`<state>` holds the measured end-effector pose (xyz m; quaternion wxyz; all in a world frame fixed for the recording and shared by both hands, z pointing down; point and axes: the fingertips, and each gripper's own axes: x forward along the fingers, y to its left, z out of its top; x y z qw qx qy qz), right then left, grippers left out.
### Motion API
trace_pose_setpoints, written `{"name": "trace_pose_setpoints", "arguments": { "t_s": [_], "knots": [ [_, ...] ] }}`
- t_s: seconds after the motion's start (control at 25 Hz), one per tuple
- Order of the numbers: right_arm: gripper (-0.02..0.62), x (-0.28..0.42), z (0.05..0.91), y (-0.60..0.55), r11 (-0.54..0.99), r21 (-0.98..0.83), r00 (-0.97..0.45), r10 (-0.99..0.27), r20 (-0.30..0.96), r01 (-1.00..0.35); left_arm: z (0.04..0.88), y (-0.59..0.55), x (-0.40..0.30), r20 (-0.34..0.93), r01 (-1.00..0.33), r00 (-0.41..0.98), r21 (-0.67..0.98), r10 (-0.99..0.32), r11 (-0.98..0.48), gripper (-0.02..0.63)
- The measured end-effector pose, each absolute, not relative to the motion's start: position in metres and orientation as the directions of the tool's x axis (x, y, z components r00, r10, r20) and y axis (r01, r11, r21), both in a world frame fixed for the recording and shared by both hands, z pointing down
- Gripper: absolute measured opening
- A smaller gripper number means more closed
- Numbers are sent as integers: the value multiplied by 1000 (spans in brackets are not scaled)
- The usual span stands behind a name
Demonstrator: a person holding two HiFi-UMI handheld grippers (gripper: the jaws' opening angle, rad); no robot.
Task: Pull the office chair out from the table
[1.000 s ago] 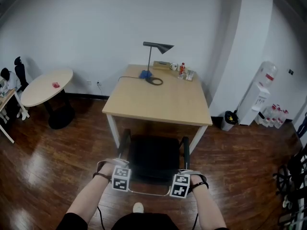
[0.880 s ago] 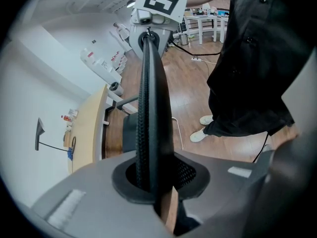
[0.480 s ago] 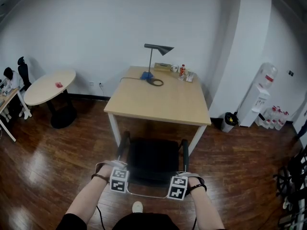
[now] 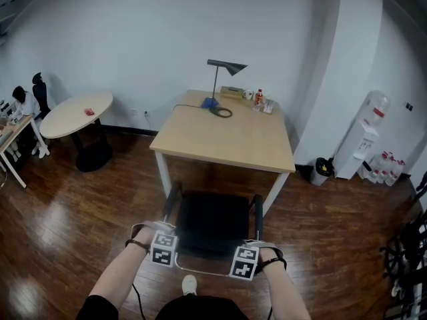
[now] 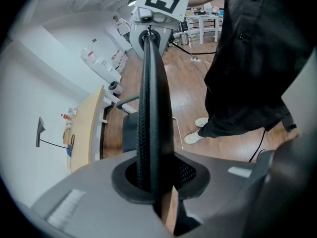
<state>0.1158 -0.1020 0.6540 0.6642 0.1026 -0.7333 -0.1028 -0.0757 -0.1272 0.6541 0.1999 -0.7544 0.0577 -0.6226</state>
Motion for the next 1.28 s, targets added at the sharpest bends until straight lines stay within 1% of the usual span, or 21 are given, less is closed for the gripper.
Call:
{"name": "trace_pose_setpoints", "arguments": {
  "t_s": [0.64,0.76,0.84,0.92,1.04,1.16,1.2,1.28],
  "knots": [
    [60,113,652,-49,957,289,-94,-290,952,-26,653,-75,-78,916,163,211,-377,-341,-912,60],
    [72,111,644,-53,932,360,-125,-362,924,-35,644,-76,-77,899,150,227,-413,-375,-898,66],
    [100,110,634,-56,914,403,-149,-405,902,-50,633,-78,-78,874,144,251,-459,-416,-877,105],
    [120,112,625,-54,898,436,-156,-439,885,-55,622,-75,-78,846,128,285,-499,-450,-857,115],
    [150,118,611,-49,855,511,-165,-519,839,-90,606,-69,-80,786,65,336,-569,-519,-820,137],
    [169,124,595,-48,788,594,-168,-615,770,-161,581,-69,-88,682,-37,362,-671,-636,-741,147],
    [164,126,589,-47,761,620,-170,-648,743,-192,572,-68,-92,636,-81,370,-704,-677,-706,147],
    [120,130,575,-40,697,663,-178,-714,677,-274,554,-63,-99,551,-174,384,-745,-741,-644,146]
  ]
}}
